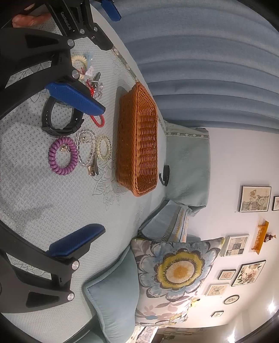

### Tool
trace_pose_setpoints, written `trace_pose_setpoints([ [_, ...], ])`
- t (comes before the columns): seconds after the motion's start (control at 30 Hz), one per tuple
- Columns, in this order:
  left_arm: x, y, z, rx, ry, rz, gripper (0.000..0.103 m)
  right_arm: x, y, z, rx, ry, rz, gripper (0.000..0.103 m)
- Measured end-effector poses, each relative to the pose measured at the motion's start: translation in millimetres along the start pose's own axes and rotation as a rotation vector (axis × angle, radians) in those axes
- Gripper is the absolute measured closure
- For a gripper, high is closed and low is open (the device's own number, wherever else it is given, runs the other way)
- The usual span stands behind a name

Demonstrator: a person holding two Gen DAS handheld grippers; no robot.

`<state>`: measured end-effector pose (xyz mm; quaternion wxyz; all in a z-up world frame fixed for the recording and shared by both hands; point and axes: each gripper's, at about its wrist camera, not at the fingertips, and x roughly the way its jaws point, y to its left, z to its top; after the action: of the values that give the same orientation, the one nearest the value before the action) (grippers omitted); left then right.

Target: Organize jewelry

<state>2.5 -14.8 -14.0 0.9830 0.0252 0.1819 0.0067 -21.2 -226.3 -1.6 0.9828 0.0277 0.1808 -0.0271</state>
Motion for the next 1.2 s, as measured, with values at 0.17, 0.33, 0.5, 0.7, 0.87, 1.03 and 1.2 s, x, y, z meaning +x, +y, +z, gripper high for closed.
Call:
trace_pose_setpoints([
  [0.17,2,0,0,-0.002,0.003,0.000,0.009,1,0,1,-0.003,0.002,-0.001,0.007],
  [0.33,2,0,0,0.001,0.004,0.000,0.009,0,1,1,-0.003,0.001,0.000,0.007],
  [0.5,1,0,0,-0.001,0.004,0.001,0.009,1,1,1,-0.003,0.001,-0.001,0.007],
  [0.7,2,0,0,-0.003,0.005,-0.001,0.009,0,0,1,-0.004,0.002,-0.001,0.007],
  [0.87,10,20,3,-0.087,0.063,-0.086,0.009,3,-3,1,0.010,0.019,0.002,0.007],
  [1.03,37,65,5,-0.268,0.214,-0.284,0.012,16,-16,5,0.034,0.107,0.023,0.016],
  [1.2,56,80,1,-0.316,0.313,-0.349,0.018,38,-35,4,0.049,0.251,0.069,0.038],
])
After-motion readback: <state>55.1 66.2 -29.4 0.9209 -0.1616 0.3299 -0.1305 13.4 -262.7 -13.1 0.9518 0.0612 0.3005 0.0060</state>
